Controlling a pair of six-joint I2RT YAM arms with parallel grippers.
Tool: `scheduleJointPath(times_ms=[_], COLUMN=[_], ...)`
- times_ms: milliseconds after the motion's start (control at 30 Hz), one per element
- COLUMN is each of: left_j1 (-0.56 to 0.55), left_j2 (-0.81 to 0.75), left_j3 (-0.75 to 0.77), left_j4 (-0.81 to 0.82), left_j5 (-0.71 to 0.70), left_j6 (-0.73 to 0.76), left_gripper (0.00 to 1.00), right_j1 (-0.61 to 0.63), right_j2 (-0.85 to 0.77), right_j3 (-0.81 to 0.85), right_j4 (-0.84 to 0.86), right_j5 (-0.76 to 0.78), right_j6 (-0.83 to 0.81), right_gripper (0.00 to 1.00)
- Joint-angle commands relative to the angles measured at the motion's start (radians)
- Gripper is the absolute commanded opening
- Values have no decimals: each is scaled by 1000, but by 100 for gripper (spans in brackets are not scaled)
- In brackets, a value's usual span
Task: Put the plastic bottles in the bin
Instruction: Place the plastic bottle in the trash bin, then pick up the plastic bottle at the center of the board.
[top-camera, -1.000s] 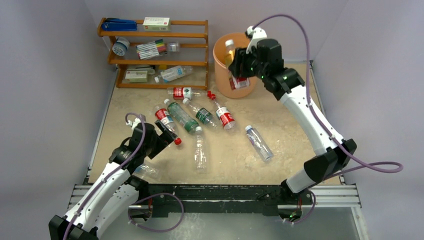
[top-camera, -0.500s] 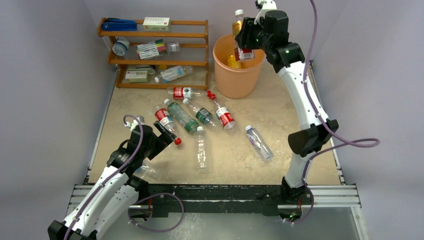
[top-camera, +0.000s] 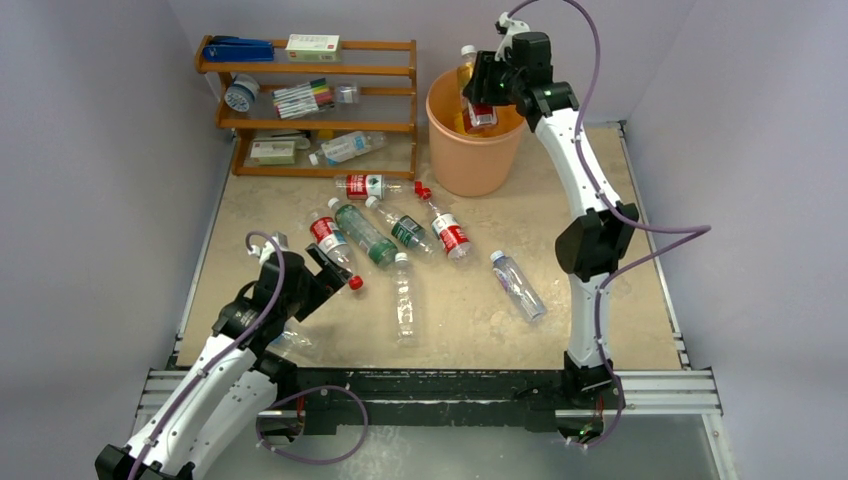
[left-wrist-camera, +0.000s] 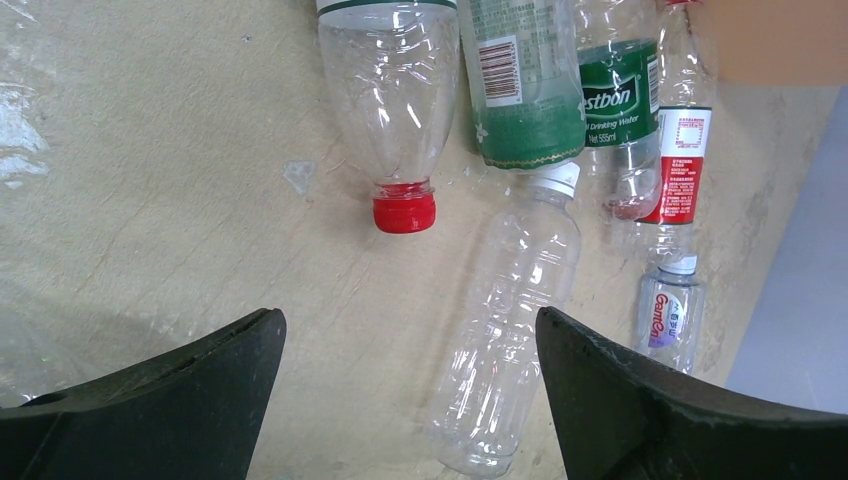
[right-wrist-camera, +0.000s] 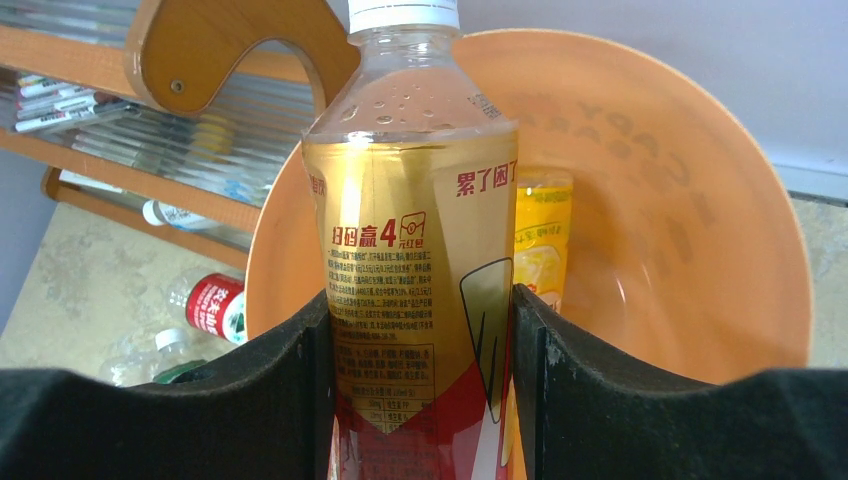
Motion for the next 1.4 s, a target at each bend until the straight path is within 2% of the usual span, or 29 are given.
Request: scheduleJointPath(times_ms=[0,133,300,500,767,1067,1200,1367], left_j1=[-5,-5,-5,-6,-6,-5,-5,-5], left_j2=[-14,-10,4,26,52,75,94,108], left_j3=[-3,-7,-12,-20,-34,-56,-65,-72], left_j4=[8,16,30,59,92,154,187,213], left_j5=[-11,-9,-5,0,8,25,34,44], left_j6=[-11,-13,-12,-14,-13,-10,-12,-16], left_gripper=[96,96,96,96,96,98,98,99], right_j1=[2,2,2,1,13,44,95,222], right_j2=[-30,-82,-168,-288,-558,-804,-889,-929], right_j3=[37,-76,-175,-263,-653,-977,-1138,-1291], right_j4=[51,80,106,107,210,246,289,358], right_j5=[-68,-77,-60,-24,-84,-159,-187,-169], right_j6=[12,9,2,-1,0,4,39,101], right_gripper=[61,80,88,90,91,91,91,90])
